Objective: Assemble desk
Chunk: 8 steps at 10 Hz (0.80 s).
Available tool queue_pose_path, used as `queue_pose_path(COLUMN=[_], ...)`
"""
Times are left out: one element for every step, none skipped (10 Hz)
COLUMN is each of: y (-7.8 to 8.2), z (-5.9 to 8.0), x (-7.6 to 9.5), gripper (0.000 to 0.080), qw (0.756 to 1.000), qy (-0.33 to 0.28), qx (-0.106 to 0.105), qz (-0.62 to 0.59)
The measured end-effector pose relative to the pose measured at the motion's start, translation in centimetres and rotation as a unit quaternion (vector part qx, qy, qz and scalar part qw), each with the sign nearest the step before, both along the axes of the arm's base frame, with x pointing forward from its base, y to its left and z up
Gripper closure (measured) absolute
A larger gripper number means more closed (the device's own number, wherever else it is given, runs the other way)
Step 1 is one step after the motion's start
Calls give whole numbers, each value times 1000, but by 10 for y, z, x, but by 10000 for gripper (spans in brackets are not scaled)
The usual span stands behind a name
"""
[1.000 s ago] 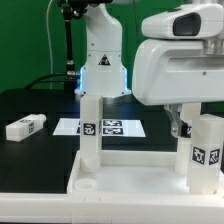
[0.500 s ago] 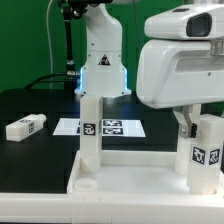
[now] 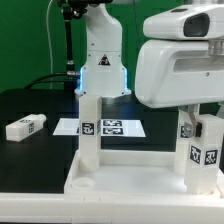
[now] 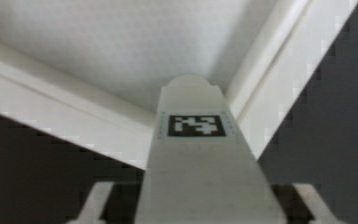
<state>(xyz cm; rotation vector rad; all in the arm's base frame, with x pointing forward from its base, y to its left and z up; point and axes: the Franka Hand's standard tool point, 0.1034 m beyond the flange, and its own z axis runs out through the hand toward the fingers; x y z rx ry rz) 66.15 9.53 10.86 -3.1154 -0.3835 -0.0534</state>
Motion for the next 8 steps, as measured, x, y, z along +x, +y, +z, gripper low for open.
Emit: queue_pose_path(y=[0, 0, -2, -3, -4, -5, -8, -12], z=[0, 0, 0, 0, 0, -1, -1, -1], x=[0, 0, 0, 0, -1, -1, -2, -2], gripper=[511, 511, 511, 511, 511, 511, 511, 511], qw=[1000, 997, 990, 981, 974, 961, 949, 937], qy=[0, 1, 4, 6, 7, 9, 11, 12], qx=[1, 5, 17, 23, 24, 29, 29, 27], qz=[-21, -76, -143, -191, -224, -276, -312, -347])
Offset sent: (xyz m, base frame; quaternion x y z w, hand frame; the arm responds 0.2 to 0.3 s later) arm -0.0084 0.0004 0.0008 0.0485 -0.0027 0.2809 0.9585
